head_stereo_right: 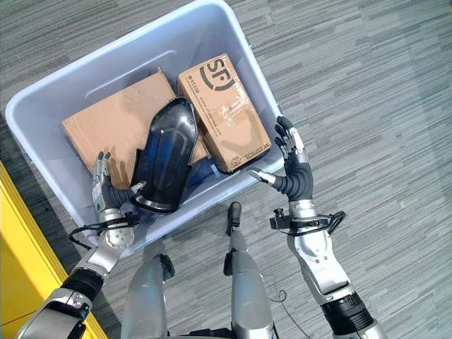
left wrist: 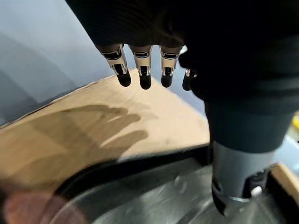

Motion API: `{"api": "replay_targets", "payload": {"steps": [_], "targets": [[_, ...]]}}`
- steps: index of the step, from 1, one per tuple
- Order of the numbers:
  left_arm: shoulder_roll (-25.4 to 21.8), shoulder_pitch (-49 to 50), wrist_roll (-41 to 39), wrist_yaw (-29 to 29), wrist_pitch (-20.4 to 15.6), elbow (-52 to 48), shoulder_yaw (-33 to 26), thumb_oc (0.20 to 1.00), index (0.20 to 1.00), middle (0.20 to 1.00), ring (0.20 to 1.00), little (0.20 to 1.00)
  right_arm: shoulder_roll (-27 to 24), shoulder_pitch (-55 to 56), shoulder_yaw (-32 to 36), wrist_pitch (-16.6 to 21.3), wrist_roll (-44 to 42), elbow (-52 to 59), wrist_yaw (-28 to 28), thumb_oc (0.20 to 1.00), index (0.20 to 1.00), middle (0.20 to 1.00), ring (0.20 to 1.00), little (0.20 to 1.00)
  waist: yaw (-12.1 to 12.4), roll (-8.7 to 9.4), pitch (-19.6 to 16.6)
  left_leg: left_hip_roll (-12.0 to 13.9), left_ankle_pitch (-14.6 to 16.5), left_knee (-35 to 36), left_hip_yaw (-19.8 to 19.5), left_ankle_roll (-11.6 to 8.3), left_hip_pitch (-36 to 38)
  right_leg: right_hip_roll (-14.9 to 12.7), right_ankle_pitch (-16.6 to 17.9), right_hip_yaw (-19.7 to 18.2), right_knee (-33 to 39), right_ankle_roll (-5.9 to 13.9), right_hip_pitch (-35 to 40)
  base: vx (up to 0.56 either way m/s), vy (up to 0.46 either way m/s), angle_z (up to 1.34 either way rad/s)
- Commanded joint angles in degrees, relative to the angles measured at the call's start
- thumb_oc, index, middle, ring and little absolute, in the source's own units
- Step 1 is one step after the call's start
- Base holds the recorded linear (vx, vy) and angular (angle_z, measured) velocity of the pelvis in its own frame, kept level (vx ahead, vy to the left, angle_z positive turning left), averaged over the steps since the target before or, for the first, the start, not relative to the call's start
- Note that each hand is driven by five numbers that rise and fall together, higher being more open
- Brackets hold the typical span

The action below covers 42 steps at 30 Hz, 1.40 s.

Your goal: Move parts from the plastic box to the shelf.

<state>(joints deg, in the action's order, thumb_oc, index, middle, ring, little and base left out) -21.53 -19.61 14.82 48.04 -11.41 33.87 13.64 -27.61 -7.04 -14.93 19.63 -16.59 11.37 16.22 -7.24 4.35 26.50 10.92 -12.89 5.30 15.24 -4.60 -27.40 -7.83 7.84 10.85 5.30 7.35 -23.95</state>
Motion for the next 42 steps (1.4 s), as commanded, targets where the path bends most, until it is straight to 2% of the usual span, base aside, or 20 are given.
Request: {"api": "replay_targets", "payload": {"steps": [1, 4, 5, 9, 11, 12, 14, 15, 16, 17, 27, 28, 37, 40, 42], "targets": [[-1.30, -4.02, -1.21, 3.71, -0.05, 2.84, -0.44, 1.000, 1.000, 1.000, 1.000, 1.000, -1.80, -2.63, 0.89, 3.56, 0.82, 3.03, 1.23, 1.000, 1.000, 1.000, 1.000, 1.000, -1.09, 2.42, 2.24, 2.90, 0.20, -0.30, 1.28, -4.50, 3.59, -2.30, 2.35, -2.68, -5.39, 2.51, -5.76, -0.05, 0.022, -0.07], [0.34, -7.55, -5.85, 4.07, -0.48, 6.53, -1.01, 1.000, 1.000, 1.000, 1.000, 1.000, -2.17, -3.95, -0.25, 3.41, 1.07, 2.97, 2.14, 1.000, 1.000, 1.000, 1.000, 1.000, -1.67, 2.57, 3.29, 2.50, 0.06, -2.33, 1.32, -4.11, 0.61, -2.41, 1.65, -3.73, -8.88, 1.96, -9.81, -0.04, -0.017, -0.17], [0.77, -9.07, -7.66, 4.19, -0.36, 8.64, -1.14, 1.000, 1.000, 1.000, 1.000, 1.000, -2.35, -4.35, -0.73, 3.33, 1.10, 2.86, 2.59, 1.000, 1.000, 1.000, 1.000, 1.000, -1.97, 2.62, 3.25, 2.58, 1.42, -3.10, 0.76, -4.56, 0.13, -2.28, 0.53, -4.05, -9.13, 2.38, -9.93, 0.03, -0.035, -0.09], [0.79, -16.79, -16.42, 4.80, 0.33, 22.99, -4.23, 1.000, 1.000, 1.000, 1.000, 1.000, -2.70, -4.61, -1.80, 3.61, 0.72, 4.01, 3.63, 1.000, 1.000, 1.000, 1.000, 1.000, -4.67, 4.83, 3.26, 3.27, 2.90, -4.96, 2.50, -4.44, -1.89, -1.33, 1.41, -5.24, -9.18, 2.67, -12.86, 0.01, -0.010, -0.09], [0.80, -17.92, -17.87, 4.71, 0.51, 25.27, -4.90, 1.000, 1.000, 1.000, 1.000, 1.000, -2.72, -4.32, -1.96, 3.63, 0.62, 4.21, 3.59, 1.000, 1.000, 1.000, 1.000, 1.000, -5.09, 4.96, 3.27, 3.30, 3.18, -5.31, 2.67, -4.45, -2.12, -1.25, 1.42, -5.52, -9.33, 2.66, -13.24, 0.02, -0.012, -0.29], [0.89, -22.16, -22.90, 4.31, 1.27, 31.49, -6.55, 1.000, 1.000, 1.000, 1.000, 1.000, -3.30, -4.04, -3.00, 3.92, -0.60, 4.38, 3.19, 1.000, 1.000, 1.000, 1.000, 1.000, -6.63, 5.20, 3.28, 3.38, 3.92, -6.20, 3.22, -4.59, -2.53, -1.21, 1.35, -5.97, -9.47, 2.72, -13.84, 0.04, -0.008, -0.24], [0.78, -23.71, -23.91, 3.95, 1.55, 32.75, -6.41, 1.000, 1.000, 1.000, 1.000, 1.000, -3.57, -4.22, -3.45, 4.11, -1.09, 4.69, 3.16, 1.000, 1.000, 1.000, 1.000, 1.000, -7.16, 5.14, 3.29, 3.33, 4.14, -6.33, 3.50, -4.65, -2.60, -1.28, 1.49, -6.12, -9.29, 2.80, -13.96, 0.03, -0.006, -0.06], [0.76, -24.16, -24.24, 3.73, 1.68, 33.42, -6.32, 0.784, 0.784, 0.784, 0.784, 0.784, -3.52, -4.15, -3.65, 4.26, -1.52, 4.92, 2.96, 1.000, 1.000, 1.000, 1.000, 1.000, -7.36, 5.15, 3.28, 3.32, 4.24, -6.43, 3.48, -4.62, -2.63, -1.29, 1.46, -6.18, -9.27, 2.73, -13.94, 0.00, -0.007, -0.03], [0.74, -24.22, -24.26, 3.70, 1.65, 33.49, -6.31, 0.784, 0.784, 0.784, 0.784, 0.784, -3.52, -4.17, -3.64, 4.26, -1.55, 4.92, 2.94, 1.000, 1.000, 1.000, 1.000, 1.000, -7.37, 5.15, 3.29, 3.32, 4.25, -6.45, 3.47, -4.62, -2.66, -1.30, 1.46, -6.18, -9.27, 2.73, -13.95, 0.01, -0.011, -0.07], [0.98, -24.53, -23.99, 3.61, 2.04, 33.53, -5.91, 0.206, 0.206, 0.206, 0.206, 0.206, -3.77, -4.03, -3.60, 4.32, -1.45, 5.34, 2.93, 1.000, 1.000, 1.000, 1.000, 1.000, -7.45, 5.07, 3.29, 3.23, 4.41, -6.55, 3.40, -4.55, -2.69, -1.27, 1.43, -6.22, -9.24, 2.71, -13.91, 0.02, 0.002, -0.08], [3.09, -23.59, -22.12, 2.52, 1.61, 33.60, -4.22, 0.200, 0.200, 0.200, 0.200, 0.200, -3.54, -2.60, -2.89, 5.01, -2.10, 5.84, 1.61, 1.000, 1.000, 1.000, 1.000, 1.000, -7.49, 4.17, 3.16, 2.46, 4.66, -5.12, 3.81, -4.30, 0.47, -1.07, 1.37, -6.14, -8.09, 2.55, -11.16, 0.02, 0.008, 0.03], [3.42, -22.29, -20.98, 2.23, 1.07, 32.78, -3.16, 0.200, 0.200, 0.200, 0.200, 0.200, -3.58, -1.99, -2.63, 5.15, -2.13, 5.81, 1.41, 1.000, 1.000, 1.000, 1.000, 1.000, -7.19, 3.54, 2.35, 2.20, 4.53, -4.33, 3.79, -4.26, 1.78, -1.23, 1.08, -5.82, -7.78, 2.59, -10.00, 0.04, 0.015, 0.02], [3.61, -19.62, -19.71, 2.06, -0.66, 28.42, -2.17, 0.200, 0.200, 0.200, 0.200, 0.200, -3.70, -1.45, -2.51, 4.90, -2.14, 4.74, 1.48, 1.000, 1.000, 1.000, 1.000, 1.000, -5.94, 2.36, 0.66, 1.62, 4.18, -2.16, 3.77, -4.26, 5.25, -1.36, 0.44, -5.42, -7.06, 2.74, -6.83, 0.02, 0.016, 0.05], [3.47, -16.29, -19.45, 2.55, -3.06, 20.44, -1.99, 0.200, 0.200, 0.200, 0.200, 0.200, -3.24, -1.36, -2.19, 4.64, -1.91, 3.92, 2.13, 1.000, 1.000, 1.000, 1.000, 1.000, -4.92, 1.50, 0.05, 1.22, 4.11, -1.23, 3.64, -4.15, 7.02, -1.65, 0.14, -5.21, -6.76, 2.84, -5.00, 0.00, 0.013, 0.03], [2.83, -11.81, -20.04, 2.09, -6.10, 10.22, -2.37, 0.200, 0.200, 0.200, 0.200, 0.200, -2.79, -1.28, -1.65, 4.17, -1.76, 3.41, 2.42, 1.000, 1.000, 1.000, 1.000, 1.000, -3.88, 0.85, -0.37, 0.96, 3.00, -0.93, 3.67, -3.64, 7.64, -2.06, 1.15, -4.66, -6.41, 2.42, -3.94, -0.03, 0.011, 0.07]]}}
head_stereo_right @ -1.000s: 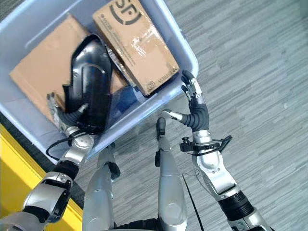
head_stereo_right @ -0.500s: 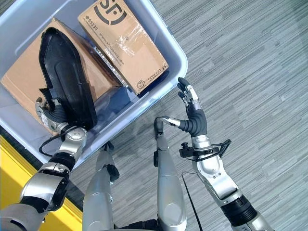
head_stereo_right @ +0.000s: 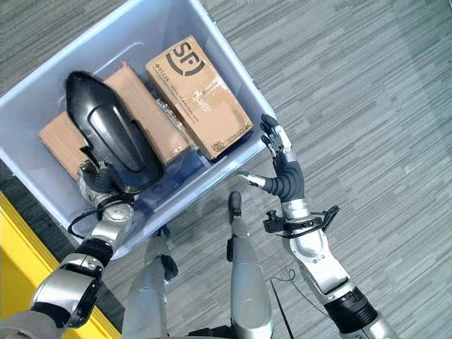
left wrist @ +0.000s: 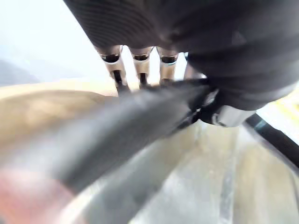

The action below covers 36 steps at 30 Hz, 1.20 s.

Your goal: Move parts from the plastic box to the shelf.

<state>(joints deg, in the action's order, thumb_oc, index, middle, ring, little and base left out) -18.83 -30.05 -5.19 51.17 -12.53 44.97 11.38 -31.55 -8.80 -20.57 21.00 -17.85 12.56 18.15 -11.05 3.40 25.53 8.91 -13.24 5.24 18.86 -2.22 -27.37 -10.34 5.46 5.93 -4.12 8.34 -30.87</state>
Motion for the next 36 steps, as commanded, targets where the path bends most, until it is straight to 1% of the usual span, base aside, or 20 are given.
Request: {"api": "replay_targets", "payload": {"steps": [1, 3, 7, 12, 17, 19, 20, 22, 23, 24, 26, 27, 28, 29, 30, 31, 32, 34, 35, 36], "targets": [[-0.09, 0.30, -0.07, -1.35, -5.41, -3.68, -0.29, 0.200, 0.200, 0.200, 0.200, 0.200, 1.38, 0.60, 4.06, 2.69, -0.62, 1.86, 0.48, 1.000, 1.000, 1.000, 1.000, 1.000, 0.28, 1.51, 0.34, 2.88, 3.39, -0.62, -0.05, -6.02, 8.19, 0.27, 3.54, 0.53, 3.21, 1.46, 3.77, 0.09, 0.055, 0.17], [-3.16, 9.34, 2.82, -3.61, -7.61, -22.27, -4.23, 0.200, 0.200, 0.200, 0.200, 0.200, 1.85, 1.98, 5.98, 1.55, -0.45, 1.06, -0.76, 1.000, 1.000, 1.000, 1.000, 1.000, 2.28, 0.03, -2.32, 2.13, 4.32, -0.24, -1.58, -6.16, 11.45, -0.98, 3.45, 1.87, 4.97, 1.87, 9.10, 0.13, 0.070, 0.48], [-4.17, 11.98, 3.76, -5.36, -8.21, -27.95, -5.91, 0.200, 0.200, 0.200, 0.200, 0.200, 1.82, 2.00, 6.60, 1.06, -0.72, 0.88, -1.94, 1.000, 1.000, 1.000, 1.000, 1.000, 2.82, -0.38, -3.42, 1.98, 4.66, -0.24, -2.12, -6.22, 12.55, -1.55, 4.06, 2.36, 6.68, 2.23, 11.09, 0.04, 0.026, 0.23], [-6.00, 16.00, 3.64, -11.46, -9.88, -37.14, -8.98, 0.200, 0.200, 0.200, 0.200, 0.200, 2.31, 2.00, 7.71, -0.43, -1.37, 0.48, -5.10, 1.000, 1.000, 1.000, 1.000, 1.000, 4.08, -1.42, -7.15, 1.76, 5.41, -0.24, -2.99, -6.04, 15.34, -2.45, 4.20, 3.10, 8.30, 2.59, 15.04, 0.05, 0.022, 0.13], [-5.21, 21.57, -0.27, -18.39, -10.32, -41.79, -9.51, 0.200, 0.200, 0.200, 0.200, 0.200, 2.51, 3.50, 8.46, -2.34, -1.86, 0.83, -7.83, 1.000, 1.000, 1.000, 1.000, 1.000, 5.12, -2.72, -8.85, 3.09, 5.93, -0.24, -3.89, -5.40, 20.93, -1.48, -1.40, 3.38, 2.31, 1.50, 18.60, 0.06, -0.047, 0.02], [-5.14, 24.78, -1.16, -21.85, -10.03, -43.20, -9.10, 0.200, 0.200, 0.200, 0.200, 0.200, 2.51, 3.39, 8.29, -2.97, -2.00, 0.53, -9.10, 1.000, 1.000, 1.000, 1.000, 1.000, 5.94, -3.26, -9.14, 4.39, 5.77, -0.24, -4.81, -5.43, 24.27, -0.02, -5.30, 3.88, -1.82, 0.35, 20.93, 0.03, -0.130, -0.02], [-5.14, 24.91, -1.21, -21.93, -9.98, -43.33, -9.16, 0.200, 0.200, 0.200, 0.200, 0.200, 2.50, 3.42, 8.26, -2.96, -2.01, 0.53, -9.11, 1.000, 1.000, 1.000, 1.000, 1.000, 5.87, -3.27, -8.91, 4.46, 5.80, -0.24, -4.86, -5.49, 24.56, 0.03, -5.42, 3.94, -1.91, 0.31, 21.22, 0.01, -0.148, 0.05], [-4.82, 27.68, -1.71, -23.56, -9.32, -44.47, -9.75, 0.200, 0.200, 0.200, 0.200, 0.200, 2.28, 2.13, 7.52, -3.26, -2.19, 0.17, -9.92, 1.000, 1.000, 1.000, 1.000, 1.000, 6.94, -3.65, -9.25, 5.94, 4.81, -0.24, -5.91, -5.89, 25.57, 1.36, -7.32, 5.07, -3.36, -0.55, 22.54, -0.06, -0.218, 0.11], [-4.63, 30.12, -2.70, -24.96, -9.13, -45.92, -10.23, 0.200, 0.200, 0.200, 0.200, 0.200, 2.24, 0.25, 6.46, -3.70, -2.34, -0.93, -10.21, 1.000, 1.000, 1.000, 1.000, 1.000, 8.23, -4.00, -9.29, 7.36, 2.97, -0.24, -7.49, -6.62, 25.26, 2.90, -8.57, 6.30, -4.26, -1.73, 23.29, -0.08, -0.228, 0.19], [-4.63, 30.15, -2.70, -24.97, -9.11, -45.95, -10.26, 0.200, 0.200, 0.200, 0.200, 0.200, 2.24, 0.23, 6.43, -3.69, -2.34, -0.95, -10.21, 1.000, 1.000, 1.000, 1.000, 1.000, 8.15, -4.02, -9.28, 7.38, 2.96, -0.24, -7.56, -6.63, 25.24, 2.92, -8.58, 6.37, -4.25, -1.74, 23.32, -0.13, -0.225, 0.25], [-3.89, 32.20, -3.44, -26.25, -9.15, -47.05, -10.30, 0.200, 0.200, 0.200, 0.200, 0.200, 2.02, -1.52, 5.87, -3.70, -2.60, -2.16, -10.33, 1.000, 1.000, 1.000, 1.000, 1.000, 9.61, -4.62, -8.91, 8.22, -0.45, -0.24, -10.07, -7.86, 22.97, 4.30, -9.48, 8.35, -4.67, -2.83, 23.03, -0.18, -0.200, 0.27], [-3.24, 33.64, -4.66, -27.83, -8.86, -47.38, -9.96, 0.200, 0.200, 0.200, 0.200, 0.200, 1.27, -1.74, 6.49, -3.47, -2.35, -2.33, -10.13, 1.000, 1.000, 1.000, 1.000, 1.000, 11.24, -4.97, -8.48, 8.02, -3.68, -0.24, -12.26, -9.18, 20.15, 4.26, -10.49, 11.04, -4.99, -3.66, 23.07, -0.18, -0.188, 0.24], [-3.21, 33.65, -4.68, -27.86, -8.81, -47.46, -9.97, 0.200, 0.200, 0.200, 0.200, 0.200, 1.24, -1.75, 6.50, -3.45, -2.36, -2.36, -10.14, 1.000, 1.000, 1.000, 1.000, 1.000, 10.96, -5.15, -8.75, 8.10, -3.95, -0.24, -12.67, -9.17, 19.57, 4.38, -10.20, 11.41, -4.75, -3.73, 22.85, -0.17, -0.192, 0.65], [-3.05, 33.72, -4.09, -27.99, -8.43, -46.83, -9.52, 0.200, 0.200, 0.200, 0.200, 0.200, 0.78, -1.54, 7.10, -3.39, -1.96, -2.58, -9.86, 1.000, 1.000, 1.000, 1.000, 1.000, 11.84, -5.26, -8.31, 7.37, -6.18, -0.24, -12.93, -9.29, 18.45, 4.04, -10.53, 12.79, -5.09, -4.15, 23.27, -0.17, -0.132, 1.24], [-2.84, 33.44, -4.62, -29.17, -8.38, -47.10, -9.07, 0.200, 0.200, 0.200, 0.200, 0.200, 0.05, -0.96, 8.16, -3.20, -1.77, -2.54, -9.68, 1.000, 1.000, 1.000, 1.000, 1.000, 11.80, -4.57, -7.86, 5.66, -4.79, -1.41, -11.87, -7.49, 19.44, 2.60, -9.96, 15.03, -5.75, -4.54, 22.78, -0.17, -0.129, 2.04], [-2.85, 33.47, -4.64, -29.19, -8.35, -47.15, -9.09, 0.200, 0.200, 0.200, 0.200, 0.200, 0.06, -0.95, 8.16, -3.20, -1.77, -2.54, -9.68, 1.000, 1.000, 1.000, 1.000, 1.000, 11.75, -4.50, -7.74, 5.55, -4.68, -1.52, -11.88, -7.44, 19.54, 2.46, -10.10, 15.03, -5.92, -4.48, 22.87, -0.29, -0.263, 3.11], [-3.09, 33.27, -4.52, -30.00, -8.26, -48.13, -9.21, 0.200, 0.200, 0.200, 0.200, 0.200, 0.09, 0.45, 8.85, -2.94, -1.96, -2.86, -9.81, 1.000, 1.000, 1.000, 1.000, 1.000, 11.04, -3.28, -8.23, 4.58, 5.66, -15.04, -9.62, -5.09, 20.61, -0.08, -10.22, 18.99, -6.37, -4.98, 22.70, -0.18, -0.204, 2.44], [-2.95, 32.79, -4.57, -30.04, -8.35, -48.37, -9.16, 0.200, 0.200, 0.200, 0.200, 0.200, 0.43, 0.99, 8.86, -2.87, -2.26, -2.95, -9.58, 1.000, 1.000, 1.000, 1.000, 1.000, 10.58, -3.21, -8.69, 5.65, 7.01, -17.51, -7.66, -4.80, 21.91, -0.74, -10.20, 20.85, -6.58, -5.53, 22.73, -0.15, -0.098, 1.29], [-3.30, 32.07, -4.60, -30.01, -8.51, -48.65, -8.50, 0.200, 0.200, 0.200, 0.200, 0.200, 1.39, 1.78, 8.70, -2.98, -2.92, -3.37, -9.18, 1.000, 1.000, 1.000, 1.000, 1.000, 9.75, -3.66, -9.13, 6.82, 10.17, -20.28, -7.11, -4.61, 25.31, -1.77, -10.14, 23.28, -7.94, -5.56, 22.99, -0.10, 0.089, 1.62], [-3.21, 31.73, -4.48, -29.69, -8.52, -48.86, -8.42, 0.200, 0.200, 0.200, 0.200, 0.200, 1.77, 1.83, 8.69, -3.13, -3.07, -3.21, -9.12, 1.000, 1.000, 1.000, 1.000, 1.000, 9.44, -4.05, -8.89, 6.98, 11.20, -19.87, -7.92, -4.65, 26.94, -2.65, -9.95, 24.19, -9.25, -5.05, 23.10, -0.08, 0.192, 1.83]]}}
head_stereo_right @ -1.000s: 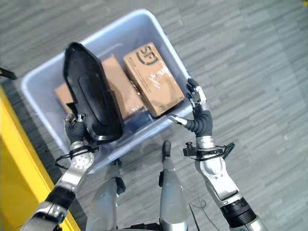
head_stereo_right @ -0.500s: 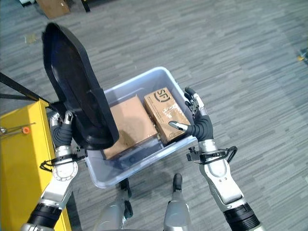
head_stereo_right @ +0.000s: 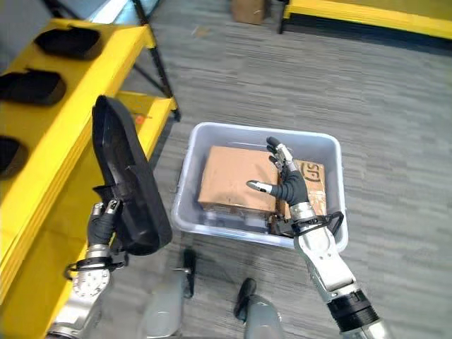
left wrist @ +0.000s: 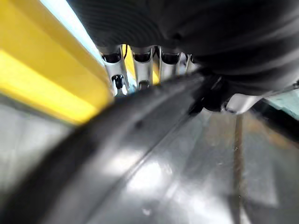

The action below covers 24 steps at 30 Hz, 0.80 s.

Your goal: Move parts from the plastic box to the shelf.

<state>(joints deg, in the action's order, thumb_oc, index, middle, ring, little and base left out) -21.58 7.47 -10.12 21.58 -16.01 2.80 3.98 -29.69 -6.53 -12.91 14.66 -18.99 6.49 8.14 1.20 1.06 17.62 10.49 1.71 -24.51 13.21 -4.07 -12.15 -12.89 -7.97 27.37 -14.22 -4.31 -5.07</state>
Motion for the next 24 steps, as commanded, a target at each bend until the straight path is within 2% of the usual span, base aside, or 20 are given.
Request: {"api": "replay_targets", "payload": {"steps": [1, 2, 3, 4, 5, 6, 7, 8, 9, 10, 11, 12, 13, 14, 16, 18, 20, 21, 23, 24], "targets": [[-0.55, -6.43, 0.39, 0.27, -5.19, -7.16, -0.93, 0.200, 0.200, 0.200, 0.200, 0.200, 0.17, -0.71, 0.86, 3.17, -2.15, 2.94, 1.00, 1.000, 1.000, 1.000, 1.000, 1.000, -2.92, -2.14, -1.09, 5.18, -2.51, 11.77, -3.33, -2.95, 13.28, -1.08, 4.27, 3.18, -0.46, 8.34, -3.32, -0.06, 0.227, 1.39], [-0.39, -6.55, 0.43, 0.31, -4.97, -7.12, -0.60, 0.200, 0.200, 0.200, 0.200, 0.200, 0.47, -0.91, 0.92, 2.94, -2.50, 2.97, 1.38, 1.000, 1.000, 1.000, 1.000, 1.000, -3.29, -2.41, -1.16, 3.98, -0.35, 14.83, -3.40, -2.30, 13.83, -2.24, 5.15, 3.56, -1.15, 9.37, -3.47, -0.01, 0.348, 0.80], [-0.35, -6.02, 0.48, 0.05, -4.86, -7.69, -0.44, 0.200, 0.200, 0.200, 0.200, 0.200, 0.57, -0.13, 1.28, 2.68, -2.52, 3.34, 1.08, 1.000, 1.000, 1.000, 1.000, 1.000, -3.25, -2.56, -1.68, 2.72, 2.03, 18.08, -2.22, -1.42, 14.78, -4.59, 6.73, 4.14, -2.26, 10.75, -2.99, 0.02, 0.356, 0.59], [-0.61, -5.97, 1.04, -0.07, -4.67, -7.58, -0.12, 0.200, 0.200, 0.200, 0.200, 0.200, 0.82, 0.51, 1.59, 2.57, -2.55, 3.27, 1.07, 1.000, 1.000, 1.000, 1.000, 1.000, -3.09, -2.58, -1.87, 2.00, 2.40, 19.66, -2.11, -1.37, 15.17, -6.03, 7.64, 4.49, -2.38, 11.74, -2.69, 0.03, 0.300, 0.79], [-0.63, -5.95, 1.08, -0.03, -4.66, -7.59, -0.03, 0.200, 0.200, 0.200, 0.200, 0.200, 0.84, 0.59, 1.65, 2.58, -2.55, 3.28, 1.05, 1.000, 1.000, 1.000, 1.000, 1.000, -3.14, -2.51, -1.88, 1.81, 2.31, 19.87, -2.19, -1.26, 15.28, -6.22, 7.75, 4.57, -2.38, 11.90, -2.60, -0.04, 0.393, 0.83], [-2.29, -6.38, 2.96, 0.28, -4.40, -8.09, -0.19, 0.200, 0.200, 0.200, 0.200, 0.200, 1.87, 1.00, 1.87, 2.07, -2.84, 2.76, 1.35, 1.000, 1.000, 1.000, 1.000, 1.000, -1.70, -1.69, -1.65, -1.85, 3.03, 20.20, -4.38, -0.05, 13.57, -10.02, 12.02, 5.59, -0.27, 14.25, -1.19, -0.01, 0.528, 0.64], [-3.64, -5.19, 5.38, 0.13, -4.21, -8.81, -0.52, 0.200, 0.200, 0.200, 0.200, 0.200, 2.82, 2.56, 2.30, 1.33, -1.47, 2.25, 1.32, 1.000, 1.000, 1.000, 1.000, 1.000, -1.31, -1.20, -2.16, -5.00, 4.03, 21.18, -5.55, 1.29, 13.76, -12.93, 14.75, 6.50, 1.56, 15.93, 0.51, 0.04, 0.775, 0.23], [-5.27, -5.79, 9.72, 1.26, -3.72, -8.20, -0.45, 0.200, 0.200, 0.200, 0.200, 0.200, 3.80, 3.15, 1.92, 0.97, -0.78, 1.75, 1.25, 1.000, 1.000, 1.000, 1.000, 1.000, -1.20, -1.34, -2.68, -7.93, 4.62, 21.79, -6.70, 2.68, 14.01, -14.65, 16.19, 5.17, 2.18, 16.62, 1.23, 0.08, 0.498, 1.15], [-5.31, -5.78, 9.81, 1.34, -3.70, -8.19, -0.41, 0.200, 0.200, 0.200, 0.200, 0.200, 3.88, 3.19, 1.93, 0.98, -0.76, 1.76, 1.23, 1.000, 1.000, 1.000, 1.000, 1.000, -1.24, -1.17, -2.67, -8.13, 4.61, 21.82, -6.75, 2.81, 14.03, -14.89, 16.21, 5.15, 2.07, 16.73, 1.22, 0.02, 0.395, 1.26], [-5.97, -7.24, 9.82, 1.00, -3.99, -7.79, -0.07, 0.200, 0.200, 0.200, 0.200, 0.200, 4.74, 3.78, 1.60, 0.74, -0.31, 1.81, 0.71, 1.000, 1.000, 1.000, 1.000, 1.000, -2.87, -0.71, -3.00, -9.82, 3.29, 22.80, -8.19, 4.00, 13.50, -13.19, 16.68, -2.91, 1.74, 14.82, -1.06, -0.02, 0.235, 1.26], [-6.20, -8.03, 10.25, 1.60, -4.52, -7.30, 0.05, 0.200, 0.200, 0.200, 0.200, 0.200, 5.13, 3.94, 1.25, 1.12, -1.01, 2.23, -0.02, 1.000, 1.000, 1.000, 1.000, 1.000, -4.78, -1.05, -2.86, -10.40, 2.40, 23.02, -10.65, 4.59, 13.25, -7.87, 14.76, -12.19, 0.76, 13.61, -2.85, -0.01, 0.305, 0.56], [-6.42, -8.37, 10.69, 1.52, -4.91, -6.99, 0.07, 0.200, 0.200, 0.200, 0.200, 0.200, 5.14, 4.44, 1.01, 1.13, -1.83, 2.44, -0.68, 1.000, 1.000, 1.000, 1.000, 1.000, -4.97, -1.17, -2.78, -10.79, 1.57, 23.42, -11.20, 4.93, 13.21, -2.89, 12.21, -17.78, -1.17, 12.71, -5.02, 0.04, 0.317, 1.21], [-6.59, -7.56, 11.92, 0.74, -4.45, -8.07, -0.52, 0.200, 0.200, 0.200, 0.200, 0.200, 4.79, 4.74, 0.17, 1.11, -2.70, 2.62, -2.52, 1.000, 1.000, 1.000, 1.000, 1.000, -5.00, -0.94, -3.09, -11.70, 0.17, 24.55, -12.24, 5.78, 13.10, 4.32, 8.01, -19.38, -4.62, 10.83, -5.90, 0.06, 0.250, 1.22], [-6.22, -6.68, 11.79, 0.17, -4.16, -8.33, -0.84, 0.200, 0.200, 0.200, 0.200, 0.200, 4.86, 5.03, -0.15, 1.33, -3.82, 2.50, -3.40, 1.000, 1.000, 1.000, 1.000, 1.000, -5.20, -0.53, -3.53, -12.29, -0.39, 25.16, -13.01, 6.16, 13.25, 7.34, 6.13, -18.82, -5.53, 9.49, -5.18, 0.05, 0.185, 0.71], [-5.79, -5.59, 12.52, 0.34, -4.01, -8.14, -1.42, 0.200, 0.200, 0.200, 0.200, 0.200, 4.84, 4.67, -0.81, 1.58, -4.63, 2.45, -4.06, 1.000, 1.000, 1.000, 1.000, 1.000, -5.63, 0.46, -4.47, -13.57, -0.68, 25.38, -14.45, 6.23, 13.10, 12.97, 4.12, -22.12, -3.40, 8.37, -4.53, 0.04, 0.020, 0.17], [-5.14, -5.83, 11.92, 0.18, -4.04, -7.38, -1.66, 0.200, 0.200, 0.200, 0.200, 0.200, 4.50, 3.92, -1.15, 1.85, -5.06, 2.32, -3.94, 1.000, 1.000, 1.000, 1.000, 1.000, -5.71, 1.61, -5.14, -14.90, -1.12, 24.85, -15.54, 5.91, 11.54, 15.65, 5.55, -26.66, 4.64, 7.45, -3.24, -0.02, -0.048, 0.32], [-4.41, -4.78, 11.79, -0.39, -4.03, -7.43, -1.94, 0.200, 0.200, 0.200, 0.200, 0.200, 4.34, 3.84, -1.39, 1.53, -5.33, 2.33, -4.25, 1.000, 1.000, 1.000, 1.000, 1.000, -4.84, 2.05, -5.84, -15.28, -0.82, 23.81, -16.30, 5.61, 10.54, 15.25, 7.97, -27.47, 9.59, 7.45, -0.47, -0.01, -0.089, 0.29], [-4.04, -4.59, 11.67, -0.42, -4.14, -7.72, -1.87, 0.200, 0.200, 0.200, 0.200, 0.200, 4.19, 3.16, -1.69, 1.71, -5.32, 2.49, -4.22, 1.000, 1.000, 1.000, 1.000, 1.000, -4.52, 1.95, -6.07, -15.16, -0.42, 22.89, -16.28, 5.46, 9.64, 15.48, 8.33, -27.78, 10.93, 7.38, 0.20, -0.01, -0.088, 0.14], [-3.51, -3.97, 10.59, -1.18, -4.40, -8.17, -1.70, 0.200, 0.200, 0.200, 0.200, 0.200, 3.58, 2.87, -1.21, 1.91, -4.89, 1.67, -3.70, 1.000, 1.000, 1.000, 1.000, 1.000, -4.06, 1.91, -5.84, -15.46, 0.58, 19.49, -16.24, 5.01, 8.21, 14.17, 8.94, -24.79, 12.87, 7.25, 1.75, -0.01, -0.055, 0.37], [-3.50, -4.26, 10.31, -1.31, -4.42, -8.24, -1.30, 0.200, 0.200, 0.200, 0.200, 0.200, 3.51, 2.60, -1.10, 2.08, -5.06, 1.54, -3.28, 1.000, 1.000, 1.000, 1.000, 1.000, -3.95, 1.99, -5.55, -15.70, 0.62, 18.57, -16.59, 4.93, 7.72, 14.15, 8.91, -25.04, 12.62, 7.11, 1.81, -0.03, -0.017, 0.85]]}}
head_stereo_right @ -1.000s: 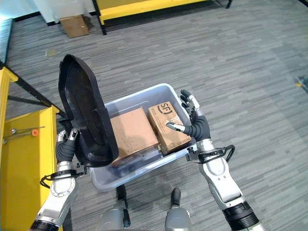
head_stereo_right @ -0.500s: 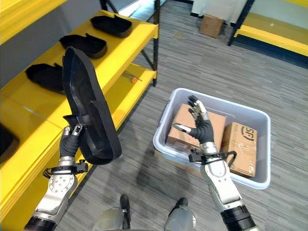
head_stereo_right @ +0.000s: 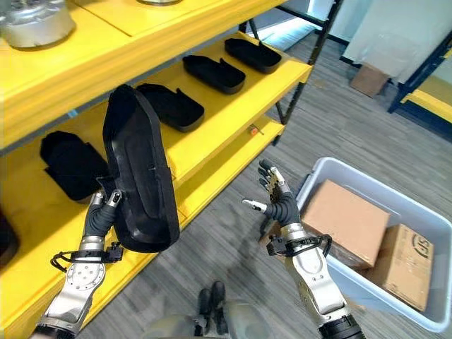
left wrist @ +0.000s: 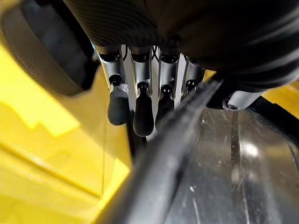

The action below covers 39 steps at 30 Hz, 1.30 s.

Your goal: Move parts from the plastic box to the shelf.

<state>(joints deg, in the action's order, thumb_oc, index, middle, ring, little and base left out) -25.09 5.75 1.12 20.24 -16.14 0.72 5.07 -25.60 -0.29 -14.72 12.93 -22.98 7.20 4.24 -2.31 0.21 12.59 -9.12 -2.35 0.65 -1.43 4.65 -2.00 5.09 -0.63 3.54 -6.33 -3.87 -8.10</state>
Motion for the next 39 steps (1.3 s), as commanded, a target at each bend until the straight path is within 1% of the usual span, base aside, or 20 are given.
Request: {"api": "replay_targets", "payload": {"steps": [1, 2, 3, 4, 6, 7, 9, 10, 13, 14, 15, 16, 22, 26, 28, 30, 31, 32, 34, 39], "targets": [[-0.19, -2.79, -1.11, -0.14, -4.22, -6.33, -2.35, 0.200, 0.200, 0.200, 0.200, 0.200, -0.70, -3.75, 1.11, 3.97, -1.49, 0.73, 0.96, 1.000, 1.000, 1.000, 1.000, 1.000, -0.56, 2.91, -0.13, 3.80, 5.57, -8.67, -1.77, -3.91, -2.98, -4.21, 1.37, -0.66, 3.89, 6.59, 4.51, -0.11, 0.028, 0.64], [-0.44, -3.44, -0.99, -0.05, -4.17, -6.33, -2.21, 0.200, 0.200, 0.200, 0.200, 0.200, -1.22, -3.66, 1.69, 4.43, -1.68, 1.14, 1.48, 1.000, 1.000, 1.000, 1.000, 1.000, -1.63, 3.66, 0.55, 7.25, 8.53, -12.32, 1.85, -3.93, -2.57, -6.04, 0.99, 0.48, 2.44, 6.48, 3.93, -0.13, 0.064, 0.53], [-0.61, -3.72, -1.20, 0.04, -4.36, -6.26, -2.17, 0.200, 0.200, 0.200, 0.200, 0.200, -1.38, -3.81, 1.79, 4.31, -1.66, 1.12, 1.75, 1.000, 1.000, 1.000, 1.000, 1.000, -2.00, 3.91, 0.62, 9.10, 8.85, -13.19, 3.06, -4.10, -2.65, -6.84, 1.03, 0.92, 2.01, 6.52, 3.44, -0.11, 0.066, 0.34], [-0.61, -3.72, -1.20, 0.04, -4.36, -6.26, -2.17, 0.200, 0.200, 0.200, 0.200, 0.200, -1.38, -3.82, 1.79, 4.31, -1.66, 1.12, 1.75, 1.000, 1.000, 1.000, 1.000, 1.000, -2.00, 3.89, 0.61, 9.11, 8.90, -13.27, 3.06, -4.11, -2.71, -6.82, 1.01, 0.93, 1.98, 6.51, 3.41, -0.07, 0.067, 0.54], [-0.38, -3.98, -2.05, 0.39, -4.49, -6.32, -2.05, 0.200, 0.200, 0.200, 0.200, 0.200, -1.46, -3.52, 1.72, 4.18, -1.73, 1.10, 2.06, 1.000, 1.000, 1.000, 1.000, 1.000, -2.61, 3.89, 0.16, 14.66, 7.01, -12.98, 4.01, -4.60, -1.49, -8.11, -0.01, 2.20, 0.95, 6.52, 2.76, -0.05, 0.078, 0.76], [-0.32, -4.14, -2.24, 0.51, -4.45, -6.45, -2.02, 0.200, 0.200, 0.200, 0.200, 0.200, -1.54, -2.99, 1.94, 4.07, -1.91, 1.18, 2.29, 1.000, 1.000, 1.000, 1.000, 1.000, -3.28, 3.58, -0.33, 18.20, 4.46, -11.49, 4.89, -5.32, -0.52, -8.79, -0.54, 3.27, 0.38, 6.48, 2.38, -0.03, 0.188, 0.99], [-0.72, -5.45, -2.93, 0.53, -4.49, -6.44, -0.72, 0.200, 0.200, 0.200, 0.200, 0.200, -2.10, -0.51, 3.56, 4.59, -2.05, 1.11, 3.72, 1.000, 1.000, 1.000, 1.000, 1.000, -5.46, 0.92, -1.20, 30.22, -9.84, -2.21, 9.48, -10.79, 0.51, -12.63, -2.22, 8.04, -3.07, 7.66, 0.75, -0.02, 0.374, 1.15], [-1.02, -6.27, -2.75, 0.72, -4.55, -6.19, -0.01, 0.200, 0.200, 0.200, 0.200, 0.200, -2.01, 0.13, 3.97, 4.89, -2.22, 0.88, 4.36, 1.000, 1.000, 1.000, 1.000, 1.000, -5.34, -0.03, -0.97, 31.81, -13.81, 0.67, 8.87, -12.45, 0.29, -13.95, -2.41, 8.58, -4.41, 8.46, 0.41, 0.00, 0.377, 1.53], [-0.98, -6.34, -2.78, 0.69, -4.69, -5.97, 0.33, 0.200, 0.200, 0.200, 0.200, 0.200, -1.93, -0.02, 3.86, 4.96, -2.00, 0.64, 4.38, 1.000, 1.000, 1.000, 1.000, 1.000, -4.75, -0.93, -1.00, 30.69, -11.26, 1.10, 6.78, -12.81, 1.30, -14.58, -2.47, 8.02, -6.01, 9.22, -0.17, 0.05, 0.237, 0.73], [-1.55, -7.21, -2.43, 0.66, -4.82, -6.40, 0.49, 0.200, 0.200, 0.200, 0.200, 0.200, -1.20, 0.74, 4.77, 5.00, -1.87, 0.86, 4.58, 1.000, 1.000, 1.000, 1.000, 1.000, -4.64, -1.40, -0.84, 29.36, -6.99, 0.35, 9.19, -13.08, 1.30, -17.17, -2.20, 8.76, -7.16, 10.24, 0.64, 0.06, 0.253, 0.22], [-1.58, -7.19, -2.43, 0.66, -4.81, -6.42, 0.52, 0.200, 0.200, 0.200, 0.200, 0.200, -1.17, 0.80, 4.81, 4.99, -1.86, 0.89, 4.56, 1.000, 1.000, 1.000, 1.000, 1.000, -4.61, -1.29, -0.80, 29.24, -6.79, 0.16, 9.21, -13.00, 1.31, -17.31, -2.22, 8.72, -7.17, 10.32, 0.73, 0.12, 0.418, 0.46], [-1.99, -7.35, -2.32, 0.74, -5.02, -6.44, 0.82, 0.200, 0.200, 0.200, 0.200, 0.200, -0.59, 1.43, 5.04, 4.80, -1.80, 1.52, 4.44, 1.000, 1.000, 1.000, 1.000, 1.000, -4.14, -0.81, -0.97, 27.19, -3.29, -0.96, 8.93, -12.43, 0.96, -19.52, -1.27, 9.12, -6.22, 11.53, 2.48, 0.12, 0.335, 0.74], [-5.67, -6.47, 0.07, 1.48, -4.63, -7.68, -1.00, 0.200, 0.200, 0.200, 0.200, 0.200, 2.10, 1.01, 3.93, 3.44, -1.01, 1.68, 3.29, 1.000, 1.000, 1.000, 1.000, 1.000, -1.20, 2.92, -2.58, 17.06, 4.66, -5.93, 6.43, -8.42, -1.12, -27.14, 7.97, 10.20, 0.19, 15.98, 7.87, 0.09, 0.347, 0.45], [-6.14, -6.44, 1.48, 1.63, -4.53, -7.62, -0.88, 0.200, 0.200, 0.200, 0.200, 0.200, 3.46, -0.17, 2.69, 2.84, -0.19, 1.22, 3.34, 1.000, 1.000, 1.000, 1.000, 1.000, -0.90, 3.33, -2.68, 13.26, 5.97, -5.43, 7.29, -5.70, -0.36, -29.94, 15.22, 8.30, -0.84, 16.12, 5.81, 0.01, 0.314, 0.07], [-6.14, -6.54, 1.33, 1.74, -4.48, -7.34, -1.04, 0.200, 0.200, 0.200, 0.200, 0.200, 3.89, -1.04, 1.69, 2.99, -0.61, 1.03, 2.98, 1.000, 1.000, 1.000, 1.000, 1.000, -0.46, 2.60, -2.05, 13.08, 5.76, -4.28, 8.40, -4.80, 0.72, -28.05, 12.00, 8.59, -4.20, 14.59, 4.16, -0.03, 0.283, -0.20], [-5.96, -6.83, 0.92, 1.41, -4.20, -7.11, -1.13, 0.200, 0.200, 0.200, 0.200, 0.200, 3.58, -1.78, 0.97, 2.85, -1.34, 1.08, 2.03, 1.000, 1.000, 1.000, 1.000, 1.000, -1.07, 2.18, -1.93, 12.85, 4.81, -1.97, 8.66, -4.43, 1.96, -19.96, 4.63, 5.75, -6.50, 12.84, 1.98, 0.01, 0.194, -0.34], [-5.96, -6.83, 0.92, 1.41, -4.20, -7.11, -1.13, 0.200, 0.200, 0.200, 0.200, 0.200, 3.58, -1.79, 0.97, 2.85, -1.34, 1.07, 2.03, 1.000, 1.000, 1.000, 1.000, 1.000, -1.06, 2.17, -1.97, 12.86, 4.78, -1.93, 8.67, -4.43, 1.93, -19.95, 4.66, 5.74, -6.46, 12.84, 1.94, 0.04, 0.042, -0.18], [-4.59, -6.78, 0.30, 1.01, -3.86, -6.48, -0.84, 0.200, 0.200, 0.200, 0.200, 0.200, 2.95, -1.51, 0.95, 2.76, -1.46, 1.31, 1.79, 1.000, 1.000, 1.000, 1.000, 1.000, -1.27, 2.94, -2.24, 12.20, 5.11, -2.05, 8.34, -4.74, 2.19, -17.55, 2.26, 4.61, -1.42, 12.23, 4.12, 0.05, -0.034, -0.17], [-3.22, -5.70, -0.77, 0.52, -4.09, -6.43, -0.50, 0.200, 0.200, 0.200, 0.200, 0.200, 2.56, -1.63, 1.00, 2.78, -1.81, 1.16, 1.86, 1.000, 1.000, 1.000, 1.000, 1.000, -1.76, 3.36, -2.33, 12.66, 4.70, -1.58, 8.20, -4.89, 2.61, -15.18, 2.10, 0.69, -0.67, 11.96, 4.40, 0.04, -0.112, 0.08], [-2.45, -1.97, -2.14, -1.45, -3.49, -7.25, -1.57, 0.200, 0.200, 0.200, 0.200, 0.200, 1.64, 0.54, 2.69, 2.53, -2.36, 1.91, 0.94, 1.000, 1.000, 1.000, 1.000, 1.000, -1.31, 4.44, -4.39, 15.23, 3.68, -0.78, 8.42, -6.57, 3.75, -13.90, 1.84, 1.98, 5.23, 11.39, 7.89, 0.04, -0.176, -0.06]]}}
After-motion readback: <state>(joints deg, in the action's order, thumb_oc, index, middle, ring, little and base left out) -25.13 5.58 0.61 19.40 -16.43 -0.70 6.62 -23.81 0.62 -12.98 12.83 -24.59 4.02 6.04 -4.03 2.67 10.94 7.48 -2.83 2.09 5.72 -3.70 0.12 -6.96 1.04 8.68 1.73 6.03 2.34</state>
